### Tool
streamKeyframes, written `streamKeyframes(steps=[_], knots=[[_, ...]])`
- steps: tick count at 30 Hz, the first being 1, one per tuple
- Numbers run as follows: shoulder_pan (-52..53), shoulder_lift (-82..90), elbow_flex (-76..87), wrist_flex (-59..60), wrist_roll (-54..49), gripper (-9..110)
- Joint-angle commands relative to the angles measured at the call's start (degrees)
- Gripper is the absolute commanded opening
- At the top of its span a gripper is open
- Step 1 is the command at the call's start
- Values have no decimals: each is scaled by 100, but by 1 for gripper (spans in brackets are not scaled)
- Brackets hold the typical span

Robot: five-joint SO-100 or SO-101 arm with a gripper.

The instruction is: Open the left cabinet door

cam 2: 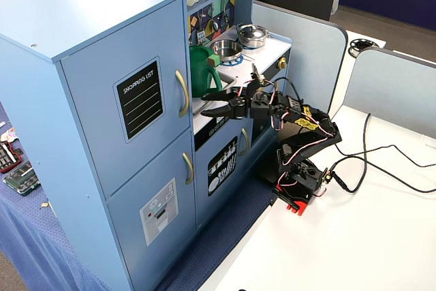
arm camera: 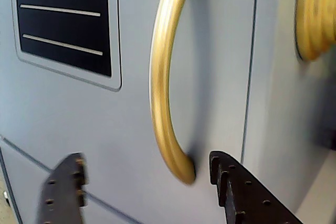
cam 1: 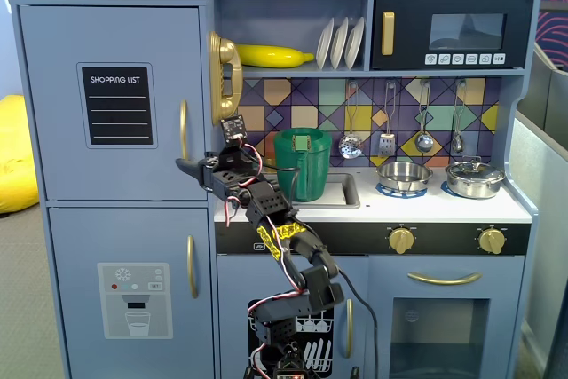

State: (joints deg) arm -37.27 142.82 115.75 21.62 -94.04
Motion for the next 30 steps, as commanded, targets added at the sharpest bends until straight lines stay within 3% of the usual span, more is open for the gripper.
streamKeyframes(steps=[1, 15, 30], knots=[[-105, -369, -633, -369, 26, 31], [-378, -1854, -1608, -1450, -167, 29], [-1529, -765, -940, -756, -457, 27]])
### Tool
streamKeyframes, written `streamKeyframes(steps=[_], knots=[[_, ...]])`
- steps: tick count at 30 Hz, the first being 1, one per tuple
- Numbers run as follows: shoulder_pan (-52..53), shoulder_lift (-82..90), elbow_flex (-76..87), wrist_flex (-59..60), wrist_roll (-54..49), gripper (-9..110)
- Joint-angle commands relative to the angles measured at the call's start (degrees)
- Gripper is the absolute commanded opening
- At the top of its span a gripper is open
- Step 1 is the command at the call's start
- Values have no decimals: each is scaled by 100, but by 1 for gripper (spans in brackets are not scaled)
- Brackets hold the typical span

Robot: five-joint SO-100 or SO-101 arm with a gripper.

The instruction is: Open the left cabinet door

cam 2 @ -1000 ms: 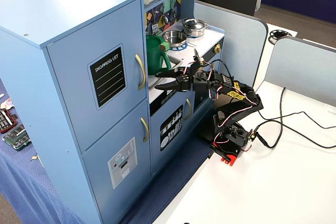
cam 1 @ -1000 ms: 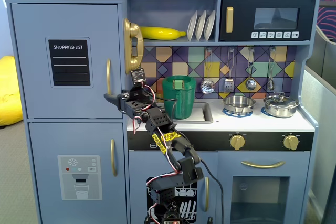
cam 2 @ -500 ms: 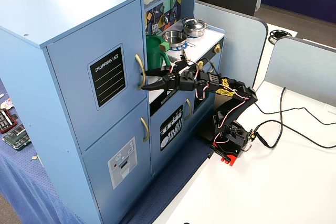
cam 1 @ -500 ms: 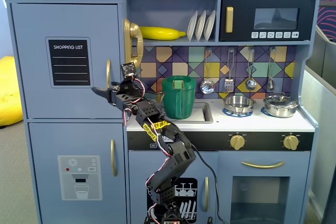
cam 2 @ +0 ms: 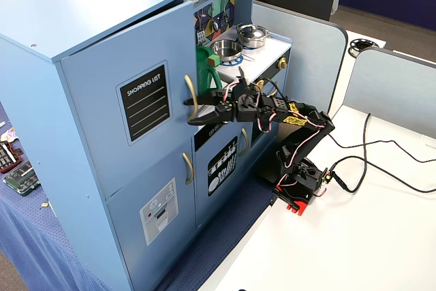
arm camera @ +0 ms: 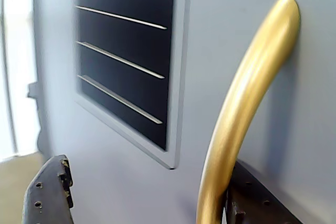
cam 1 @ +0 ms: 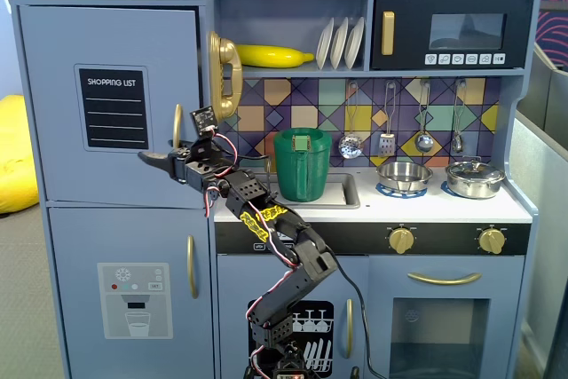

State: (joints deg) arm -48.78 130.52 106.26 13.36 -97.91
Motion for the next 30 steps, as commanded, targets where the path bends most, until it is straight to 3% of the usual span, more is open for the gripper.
streamKeyframes(steps=[1, 11, 23, 30], knots=[[-475, 554, 70, 79, -105, 27], [-1143, 1661, 905, 501, -308, 25], [439, 3929, 1740, 2118, 378, 22], [1371, 3674, 1582, 2479, 606, 4]])
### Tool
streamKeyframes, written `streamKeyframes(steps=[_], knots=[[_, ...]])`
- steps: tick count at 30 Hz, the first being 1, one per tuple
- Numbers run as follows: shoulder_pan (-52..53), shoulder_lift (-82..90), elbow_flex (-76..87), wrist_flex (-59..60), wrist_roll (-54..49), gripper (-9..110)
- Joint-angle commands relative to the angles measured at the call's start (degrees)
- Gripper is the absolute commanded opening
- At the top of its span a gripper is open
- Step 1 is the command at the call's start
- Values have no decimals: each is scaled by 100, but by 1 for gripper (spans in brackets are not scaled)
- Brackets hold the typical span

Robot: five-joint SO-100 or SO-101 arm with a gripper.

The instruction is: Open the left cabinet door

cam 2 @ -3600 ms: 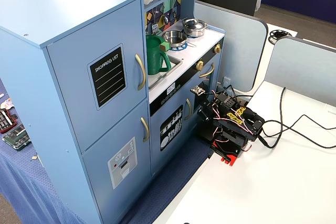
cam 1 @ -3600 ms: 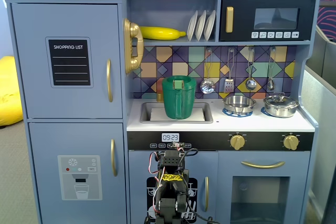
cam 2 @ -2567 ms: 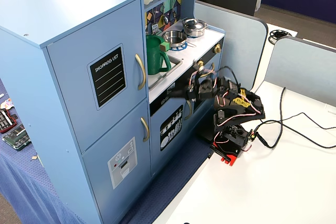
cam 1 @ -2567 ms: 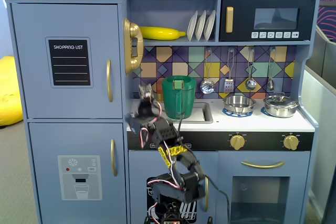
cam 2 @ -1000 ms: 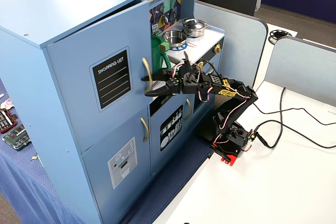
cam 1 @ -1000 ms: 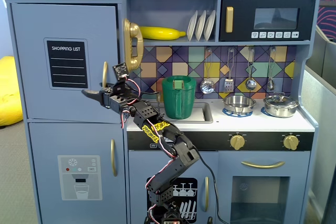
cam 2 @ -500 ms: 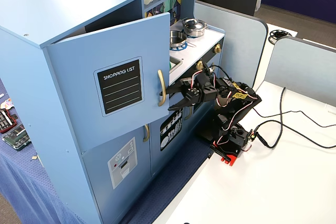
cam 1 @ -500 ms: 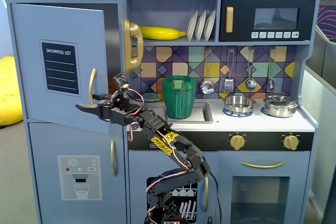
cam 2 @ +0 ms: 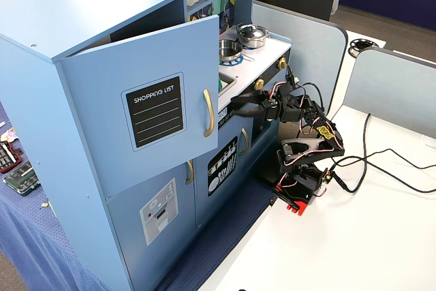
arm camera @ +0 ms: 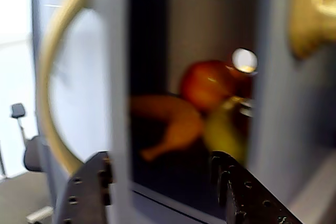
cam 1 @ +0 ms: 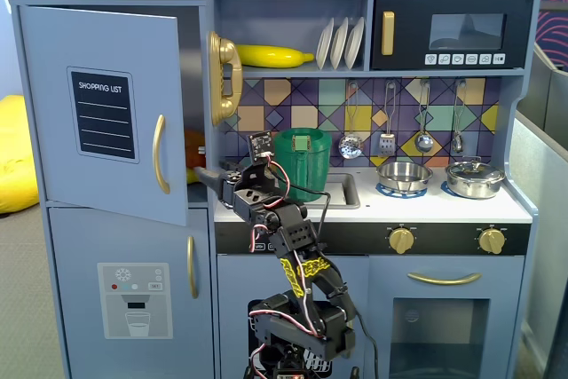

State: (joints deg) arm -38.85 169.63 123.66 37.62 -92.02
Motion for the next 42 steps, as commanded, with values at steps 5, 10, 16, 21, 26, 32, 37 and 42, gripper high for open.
streamKeyframes(steps=[5, 10, 16, 21, 26, 32, 37, 42], knots=[[149, -1046, -114, -817, -325, 0], [-519, -1802, -123, -1784, -598, 0], [-1310, -2259, -316, -2092, -984, 0], [-2101, -2259, -360, -2048, -1318, 0], [-3067, -2021, -334, -1934, -1327, 0], [-3331, -1890, -334, -1925, -1433, 0], [-2083, -1564, -70, -1090, -1389, 0], [422, -923, 668, 1195, -870, 0]])
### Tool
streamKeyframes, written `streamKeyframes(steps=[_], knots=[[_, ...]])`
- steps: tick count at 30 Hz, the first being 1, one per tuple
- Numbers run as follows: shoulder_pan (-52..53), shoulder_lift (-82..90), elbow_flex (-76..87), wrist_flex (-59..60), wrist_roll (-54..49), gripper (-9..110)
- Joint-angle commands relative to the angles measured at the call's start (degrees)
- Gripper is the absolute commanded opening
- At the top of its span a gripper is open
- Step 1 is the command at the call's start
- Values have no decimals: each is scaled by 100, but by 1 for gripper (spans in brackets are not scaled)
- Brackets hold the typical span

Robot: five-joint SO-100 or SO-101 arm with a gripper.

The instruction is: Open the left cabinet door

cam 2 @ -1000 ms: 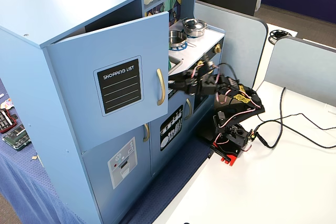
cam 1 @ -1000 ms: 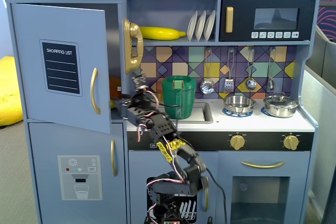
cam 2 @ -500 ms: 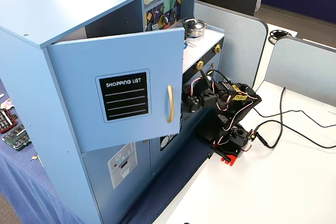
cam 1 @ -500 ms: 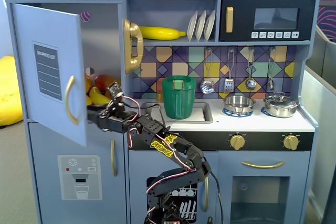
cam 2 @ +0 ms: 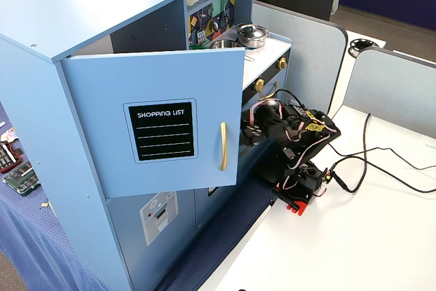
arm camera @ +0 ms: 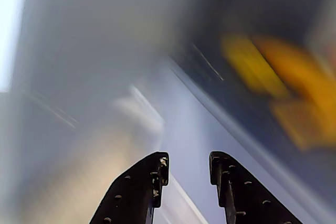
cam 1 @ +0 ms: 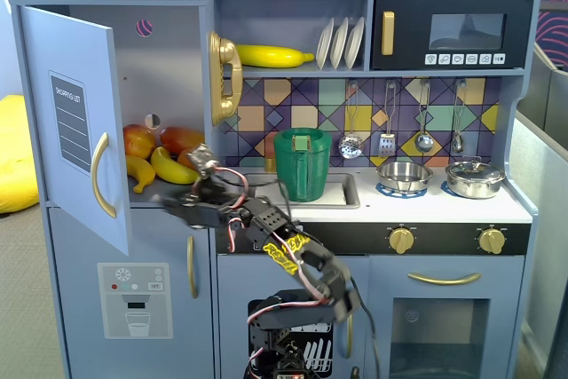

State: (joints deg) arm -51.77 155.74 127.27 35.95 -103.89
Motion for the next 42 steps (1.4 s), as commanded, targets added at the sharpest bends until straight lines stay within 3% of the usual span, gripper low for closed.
streamKeyframes(steps=[1, 6, 12, 18, 27, 42], knots=[[2109, 659, 589, 1723, 360, 0], [3595, 1406, 1775, 2962, 896, 0], [4614, 1925, 3120, 3261, 1485, 0], [4843, 2566, 4254, 3410, 1986, 0], [5115, 2628, 4438, 4377, 2373, 0], [5432, 2637, 4438, 5177, 1758, 1]])
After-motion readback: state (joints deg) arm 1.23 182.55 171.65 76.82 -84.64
